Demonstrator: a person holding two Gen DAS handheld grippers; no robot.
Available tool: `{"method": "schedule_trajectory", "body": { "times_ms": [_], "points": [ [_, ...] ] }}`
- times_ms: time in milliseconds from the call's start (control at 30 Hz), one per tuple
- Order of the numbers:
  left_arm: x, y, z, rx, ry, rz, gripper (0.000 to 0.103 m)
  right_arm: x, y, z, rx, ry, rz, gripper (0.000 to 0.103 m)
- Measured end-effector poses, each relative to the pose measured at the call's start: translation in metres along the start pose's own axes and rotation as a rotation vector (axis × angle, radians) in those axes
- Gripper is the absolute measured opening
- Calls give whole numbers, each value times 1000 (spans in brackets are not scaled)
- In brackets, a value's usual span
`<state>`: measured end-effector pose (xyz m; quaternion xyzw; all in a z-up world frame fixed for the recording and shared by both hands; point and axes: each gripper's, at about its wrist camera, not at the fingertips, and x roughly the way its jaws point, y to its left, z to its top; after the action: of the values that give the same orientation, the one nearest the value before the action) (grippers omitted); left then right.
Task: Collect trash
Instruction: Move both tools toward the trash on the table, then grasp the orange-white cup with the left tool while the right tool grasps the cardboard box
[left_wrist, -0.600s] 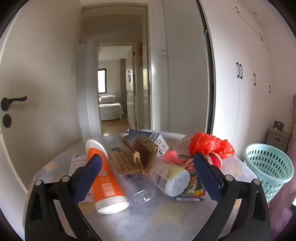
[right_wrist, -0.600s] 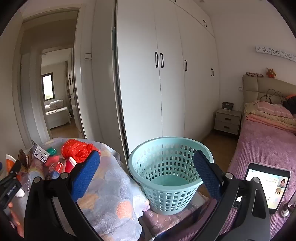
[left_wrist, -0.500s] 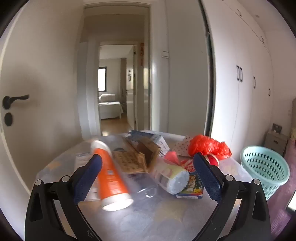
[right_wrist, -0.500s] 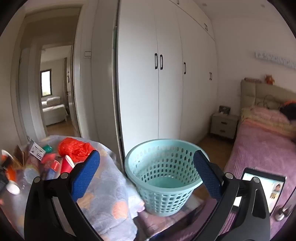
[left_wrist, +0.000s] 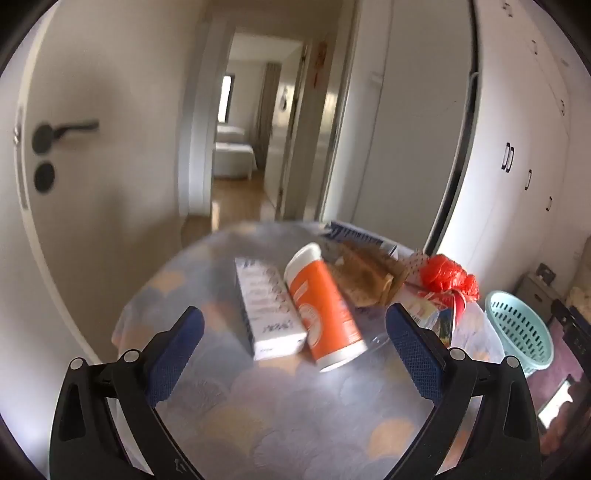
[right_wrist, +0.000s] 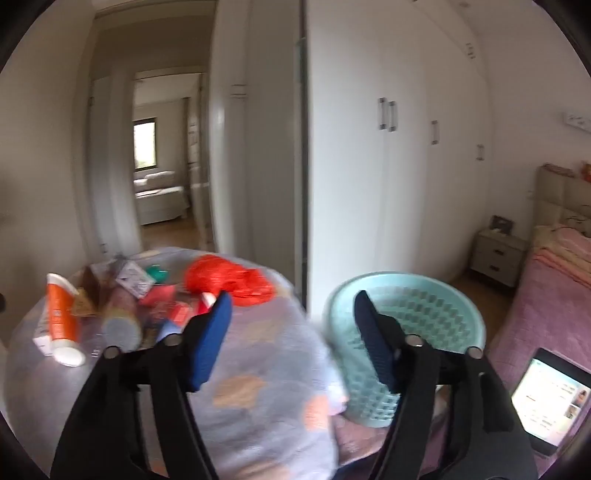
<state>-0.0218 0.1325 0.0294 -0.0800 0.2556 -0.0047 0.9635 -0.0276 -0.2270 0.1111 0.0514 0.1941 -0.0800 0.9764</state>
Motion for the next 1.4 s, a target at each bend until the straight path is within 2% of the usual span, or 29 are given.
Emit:
{"method": "schedule_trajectory", "body": {
  "times_ms": [100, 233, 333, 533, 600, 700, 833, 933, 1167, 1233, 1300, 1400],
  "points": [
    [11, 5, 5, -20, 55, -54, 91, 10, 19, 8, -6, 28, 81, 47],
    [29, -1, 10, -48, 96, -141, 91, 28, 48, 18, -19, 76, 195, 45],
    [53, -13, 10, -31, 169, -153, 87, 46, 71, 22, -45, 121, 270, 45],
    [102, -23, 9, -21, 245, -112, 82, 67, 106, 26, -99, 183, 388, 45],
    [114, -25, 10, -8, 282, -81, 76, 70, 113, 30, -117, 193, 417, 45],
    [124, -26, 7, -17, 326, -86, 69, 77, 122, 35, -132, 207, 456, 45],
    [123, -31, 4, 10, 321, -62, 63, 92, 139, 38, -153, 243, 501, 45],
    [122, -33, 2, 21, 317, -52, 63, 108, 155, 39, -160, 291, 550, 45],
    [120, -51, -2, 88, 311, -20, 64, 149, 183, 34, -152, 429, 581, 44],
    [118, -55, -5, 102, 311, -6, 64, 159, 186, 31, -139, 463, 596, 36],
    [116, -61, -5, 131, 315, 16, 64, 167, 188, 28, -137, 489, 609, 21],
    [112, -60, -6, 125, 306, 29, 54, 168, 190, 26, -134, 505, 636, 8]
  ]
}}
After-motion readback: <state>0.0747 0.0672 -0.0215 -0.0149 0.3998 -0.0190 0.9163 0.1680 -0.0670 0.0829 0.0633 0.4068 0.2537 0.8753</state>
